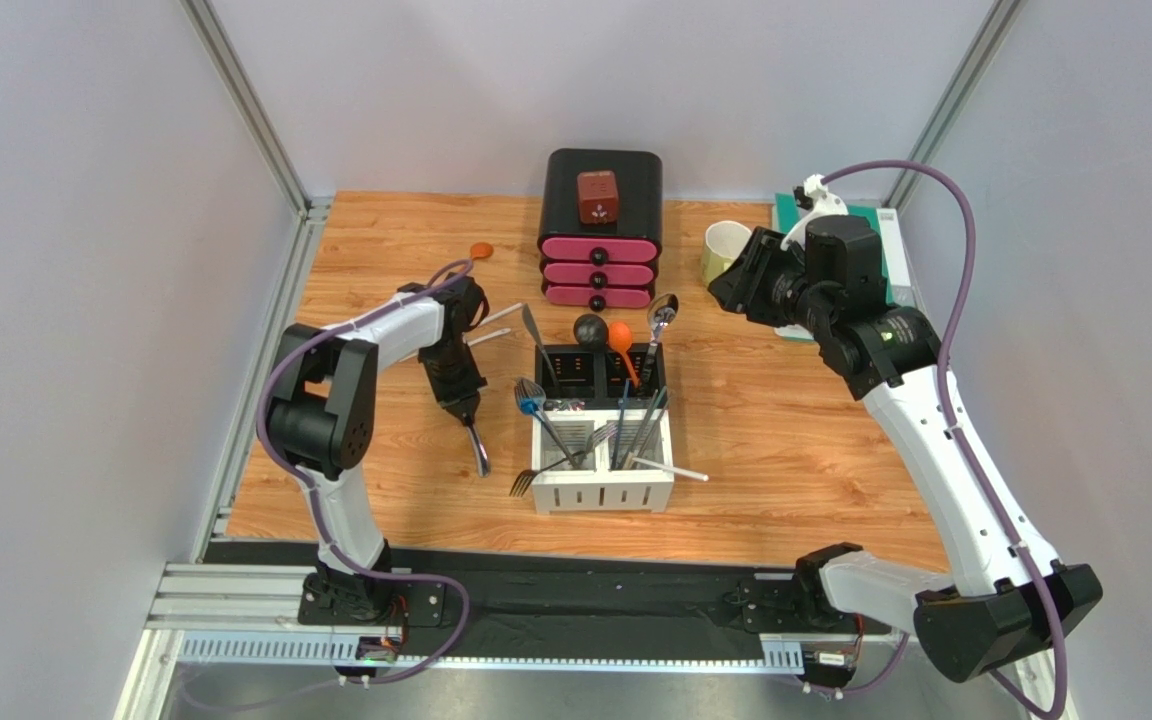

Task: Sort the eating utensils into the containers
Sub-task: Pick up the knife at the center of the board.

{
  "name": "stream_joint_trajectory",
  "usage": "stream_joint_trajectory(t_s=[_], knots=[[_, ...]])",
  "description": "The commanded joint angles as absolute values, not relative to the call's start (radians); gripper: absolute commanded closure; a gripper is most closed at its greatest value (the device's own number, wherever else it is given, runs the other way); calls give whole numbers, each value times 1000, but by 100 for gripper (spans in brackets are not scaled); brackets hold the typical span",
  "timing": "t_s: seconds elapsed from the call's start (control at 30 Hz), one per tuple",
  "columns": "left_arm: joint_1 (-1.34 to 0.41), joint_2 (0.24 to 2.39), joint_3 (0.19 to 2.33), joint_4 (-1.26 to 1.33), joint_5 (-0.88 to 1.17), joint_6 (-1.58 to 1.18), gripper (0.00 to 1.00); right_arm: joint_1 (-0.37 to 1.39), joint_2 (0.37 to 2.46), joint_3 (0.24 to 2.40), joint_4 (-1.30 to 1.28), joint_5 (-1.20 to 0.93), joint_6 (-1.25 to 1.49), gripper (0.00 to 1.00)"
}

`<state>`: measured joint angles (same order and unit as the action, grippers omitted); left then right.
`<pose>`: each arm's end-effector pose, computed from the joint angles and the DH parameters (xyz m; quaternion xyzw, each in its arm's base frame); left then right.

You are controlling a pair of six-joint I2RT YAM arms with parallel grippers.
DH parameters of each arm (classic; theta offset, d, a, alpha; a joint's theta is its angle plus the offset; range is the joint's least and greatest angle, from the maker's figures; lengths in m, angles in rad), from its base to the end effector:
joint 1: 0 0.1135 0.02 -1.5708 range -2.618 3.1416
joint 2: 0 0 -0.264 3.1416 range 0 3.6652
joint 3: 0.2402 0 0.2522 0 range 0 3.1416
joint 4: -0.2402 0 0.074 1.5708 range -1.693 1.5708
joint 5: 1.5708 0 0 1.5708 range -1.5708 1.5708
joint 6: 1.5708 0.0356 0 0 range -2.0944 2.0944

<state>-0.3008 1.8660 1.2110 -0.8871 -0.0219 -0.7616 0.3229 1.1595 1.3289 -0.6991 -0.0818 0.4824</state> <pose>0.3161 -0.0973 0.1549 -0.2285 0.9734 0.0022 0.0179 0.2269 0.0790 0.4006 0.0488 0.8657 0.2274 0.4433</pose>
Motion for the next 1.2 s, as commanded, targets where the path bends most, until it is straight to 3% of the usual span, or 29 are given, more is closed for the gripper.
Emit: stream_joint_trajectory(t_s=[0.0, 0.1, 0.5, 0.83, 1.1, 1.17], knots=[[-305, 1887, 1233, -884, -22, -741, 92, 308, 1123, 1330, -675, -84, 483, 55], [-305, 1861, 1198, -881, -6, -739, 100, 304, 1123, 1331, -676, -83, 480, 55], [-305, 1543, 1019, -905, -40, -765, 100, 301, 1135, 1313, -670, -103, 512, 55], [-305, 1269, 1032, -940, -161, -758, 100, 301, 1158, 1305, -630, -160, 554, 56], [-305, 1311, 989, -910, -117, -739, 100, 301, 1169, 1310, -632, -178, 572, 56], [-305, 1347, 986, -908, -106, -739, 89, 301, 1164, 1305, -630, -176, 574, 56]])
